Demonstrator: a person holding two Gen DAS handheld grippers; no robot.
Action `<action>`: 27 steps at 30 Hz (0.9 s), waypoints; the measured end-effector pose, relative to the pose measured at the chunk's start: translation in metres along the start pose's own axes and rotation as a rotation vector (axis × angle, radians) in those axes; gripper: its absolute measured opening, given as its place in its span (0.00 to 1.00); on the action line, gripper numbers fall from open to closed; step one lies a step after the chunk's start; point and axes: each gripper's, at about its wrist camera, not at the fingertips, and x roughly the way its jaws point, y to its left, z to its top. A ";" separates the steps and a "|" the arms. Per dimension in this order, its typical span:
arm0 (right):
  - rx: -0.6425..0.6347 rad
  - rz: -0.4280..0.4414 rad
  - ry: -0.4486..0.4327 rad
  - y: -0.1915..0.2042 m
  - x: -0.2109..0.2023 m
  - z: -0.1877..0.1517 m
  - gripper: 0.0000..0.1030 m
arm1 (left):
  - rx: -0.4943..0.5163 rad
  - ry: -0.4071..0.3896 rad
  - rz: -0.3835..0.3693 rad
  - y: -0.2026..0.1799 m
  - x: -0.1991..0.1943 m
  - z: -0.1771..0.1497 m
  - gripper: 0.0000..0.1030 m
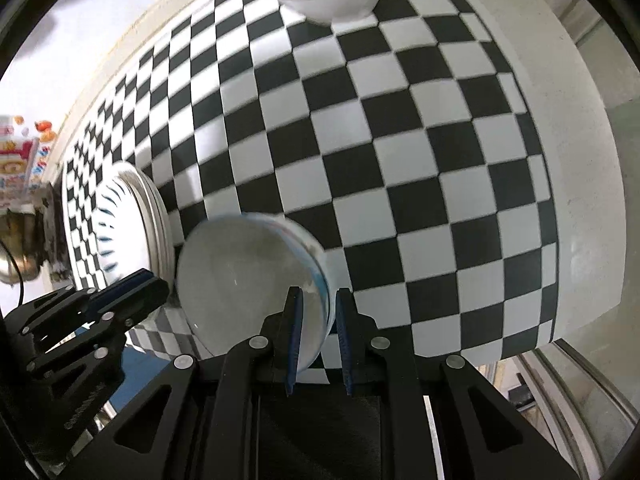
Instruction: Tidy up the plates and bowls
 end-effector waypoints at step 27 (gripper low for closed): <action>0.245 0.111 -0.072 -0.075 0.021 0.239 0.40 | -0.062 0.124 -0.050 0.003 0.109 0.249 0.19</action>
